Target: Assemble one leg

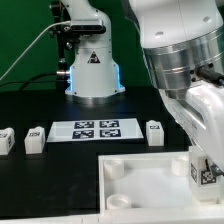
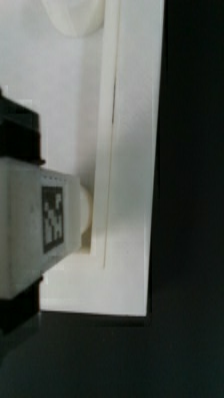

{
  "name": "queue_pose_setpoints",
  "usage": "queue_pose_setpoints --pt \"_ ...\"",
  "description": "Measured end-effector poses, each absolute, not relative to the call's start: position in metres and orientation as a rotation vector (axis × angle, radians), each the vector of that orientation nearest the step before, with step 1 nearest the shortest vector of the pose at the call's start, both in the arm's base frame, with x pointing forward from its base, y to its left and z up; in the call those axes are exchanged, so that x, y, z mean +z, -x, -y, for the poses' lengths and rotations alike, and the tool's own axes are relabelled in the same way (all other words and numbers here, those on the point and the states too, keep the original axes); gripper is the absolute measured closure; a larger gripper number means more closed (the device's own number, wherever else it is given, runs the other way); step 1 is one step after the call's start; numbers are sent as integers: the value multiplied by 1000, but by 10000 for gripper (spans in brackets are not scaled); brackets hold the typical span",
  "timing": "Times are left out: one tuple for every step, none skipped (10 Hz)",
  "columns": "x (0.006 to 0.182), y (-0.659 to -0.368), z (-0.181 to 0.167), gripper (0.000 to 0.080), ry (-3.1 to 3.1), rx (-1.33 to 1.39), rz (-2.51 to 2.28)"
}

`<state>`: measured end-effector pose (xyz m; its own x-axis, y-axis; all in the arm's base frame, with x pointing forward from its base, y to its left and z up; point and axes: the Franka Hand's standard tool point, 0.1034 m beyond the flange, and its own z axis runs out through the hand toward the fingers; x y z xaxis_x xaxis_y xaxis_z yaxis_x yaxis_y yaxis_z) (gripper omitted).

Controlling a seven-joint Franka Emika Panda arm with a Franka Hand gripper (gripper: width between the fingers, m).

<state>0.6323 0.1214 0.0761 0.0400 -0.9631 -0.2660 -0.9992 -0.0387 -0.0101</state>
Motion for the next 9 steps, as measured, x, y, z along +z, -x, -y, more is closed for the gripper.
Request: queue_pose_setpoints --pt "76 -632 -122 414 2121 276 -2028" --pt "76 -632 -122 280 2129 275 -2020" --pt "75 -632 -122 169 2158 271 -1986" --pt "75 -632 -122 169 2159 271 -1984" --pt "75 -630 -119 169 2309 259 -1813" --pt "76 -630 -118 154 2487 226 -1581" --pt "77 -630 -121 151 2611 189 -1398" --pt "77 -630 -121 151 2660 181 -1286" --pt "76 -630 -120 150 2703 170 -1185"
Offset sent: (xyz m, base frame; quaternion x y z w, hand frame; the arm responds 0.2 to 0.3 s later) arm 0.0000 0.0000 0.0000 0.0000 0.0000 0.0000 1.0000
